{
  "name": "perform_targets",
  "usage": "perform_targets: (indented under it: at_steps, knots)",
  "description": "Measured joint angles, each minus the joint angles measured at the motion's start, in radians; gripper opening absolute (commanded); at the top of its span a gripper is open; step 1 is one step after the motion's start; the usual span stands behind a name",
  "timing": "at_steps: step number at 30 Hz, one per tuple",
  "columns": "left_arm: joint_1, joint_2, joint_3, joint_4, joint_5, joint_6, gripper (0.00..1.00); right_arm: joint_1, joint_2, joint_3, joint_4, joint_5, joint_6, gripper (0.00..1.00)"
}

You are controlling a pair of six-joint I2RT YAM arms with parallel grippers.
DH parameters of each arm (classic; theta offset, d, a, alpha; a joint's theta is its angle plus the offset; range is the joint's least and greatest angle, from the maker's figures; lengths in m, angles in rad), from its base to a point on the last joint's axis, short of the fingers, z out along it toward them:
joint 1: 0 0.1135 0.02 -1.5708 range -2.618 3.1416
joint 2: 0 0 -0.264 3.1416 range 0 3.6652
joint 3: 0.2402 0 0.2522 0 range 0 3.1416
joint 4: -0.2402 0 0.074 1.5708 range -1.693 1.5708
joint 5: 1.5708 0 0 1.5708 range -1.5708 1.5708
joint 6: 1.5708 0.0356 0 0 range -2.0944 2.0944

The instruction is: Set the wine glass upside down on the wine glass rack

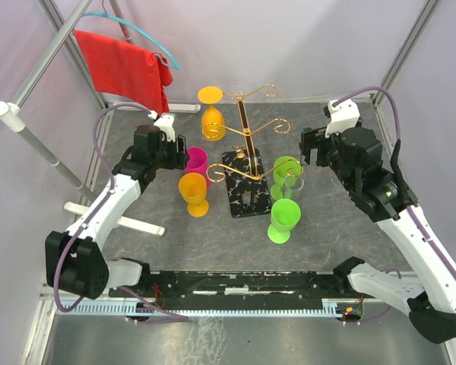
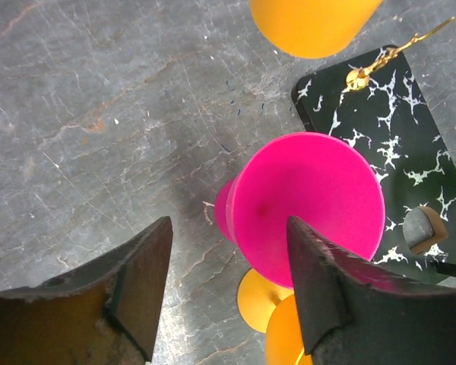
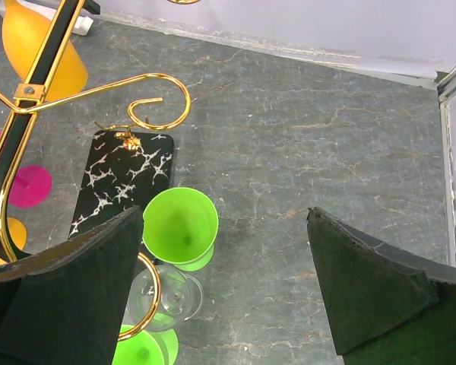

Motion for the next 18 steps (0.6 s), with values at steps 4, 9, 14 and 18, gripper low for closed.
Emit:
perform_targets:
  at_steps: [4, 9, 14, 18]
  knots:
    - [-0.012, 0.034, 0.0, 0.0, -0.014, 0.0, 0.46, 0.0, -0.002, -0.008, 0.0, 0.004, 0.0, 0.96]
    - [-0.028, 0.05, 0.0, -0.001, -0.052, 0.0, 0.21, 0.0, -0.009, -0.023, 0.0, 0.014, -0.001, 0.96]
    - [-0.029, 0.05, 0.0, -0.002, -0.059, 0.001, 0.03, 0.0, -0.017, -0.025, 0.001, 0.021, -0.001, 0.96]
    - [-0.029, 0.051, 0.01, -0.016, -0.066, 0.0, 0.03, 0.0, -0.018, -0.025, 0.001, 0.021, 0.0, 0.96]
